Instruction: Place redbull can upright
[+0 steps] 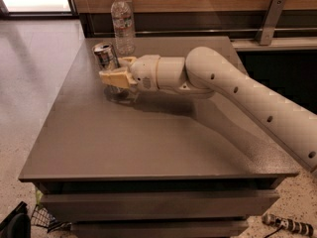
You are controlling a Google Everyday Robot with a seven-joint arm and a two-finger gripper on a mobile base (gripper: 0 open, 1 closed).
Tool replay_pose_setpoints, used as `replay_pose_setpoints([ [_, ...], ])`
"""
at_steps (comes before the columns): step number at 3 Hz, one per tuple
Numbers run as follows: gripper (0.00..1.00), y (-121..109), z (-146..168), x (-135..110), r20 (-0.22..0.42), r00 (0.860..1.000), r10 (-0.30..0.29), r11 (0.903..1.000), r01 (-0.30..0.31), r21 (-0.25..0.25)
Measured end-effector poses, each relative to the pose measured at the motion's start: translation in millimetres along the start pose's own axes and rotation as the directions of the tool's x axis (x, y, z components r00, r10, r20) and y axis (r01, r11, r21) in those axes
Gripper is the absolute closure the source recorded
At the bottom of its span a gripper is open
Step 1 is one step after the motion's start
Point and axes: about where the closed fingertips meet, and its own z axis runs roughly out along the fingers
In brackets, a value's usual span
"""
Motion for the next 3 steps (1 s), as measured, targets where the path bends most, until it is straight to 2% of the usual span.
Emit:
replay_pose_setpoints([
  [2,1.00,-1.7,-6.1,16.1,0.025,1.000,0.004,0.9996,-0.005,0.027],
  [3,0.77,0.3,-3.8,15.5,0.025,1.000,0.004,0.9998,-0.004,0.022],
])
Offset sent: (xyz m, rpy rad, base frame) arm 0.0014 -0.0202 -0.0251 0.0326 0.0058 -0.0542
